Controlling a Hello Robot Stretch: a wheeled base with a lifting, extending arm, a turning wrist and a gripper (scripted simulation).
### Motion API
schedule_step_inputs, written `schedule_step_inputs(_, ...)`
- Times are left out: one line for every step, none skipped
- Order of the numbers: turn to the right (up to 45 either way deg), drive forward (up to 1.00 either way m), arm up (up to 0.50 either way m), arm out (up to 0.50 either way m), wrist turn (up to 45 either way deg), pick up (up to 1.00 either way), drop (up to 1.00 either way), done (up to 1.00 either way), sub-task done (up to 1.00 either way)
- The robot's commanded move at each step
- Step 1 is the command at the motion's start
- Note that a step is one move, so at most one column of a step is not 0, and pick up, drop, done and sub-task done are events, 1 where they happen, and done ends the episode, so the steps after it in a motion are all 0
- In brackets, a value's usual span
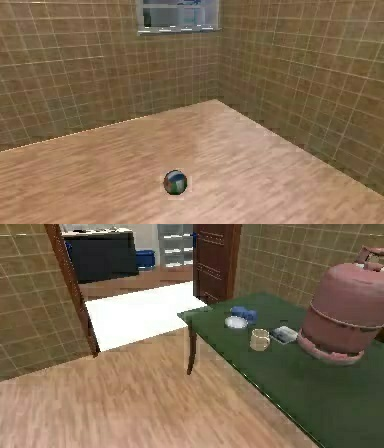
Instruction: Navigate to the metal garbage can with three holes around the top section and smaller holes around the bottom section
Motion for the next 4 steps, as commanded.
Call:
schedule_step_inputs(45.0, 0.00, 0.00, 0.00, 0.0, 0.00, 0.00, 0.00, 0.00)
schedule_step_inputs(30.0, 0.00, 0.00, 0.00, 0.0, 0.00, 0.00, 0.00, 0.00)
schedule_step_inputs(0.0, 1.00, 0.00, 0.00, 0.0, 0.00, 0.00, 0.00, 0.00)
schedule_step_inputs(0.0, 0.65, 0.00, 0.00, 0.0, 0.00, 0.00, 0.00, 0.00)
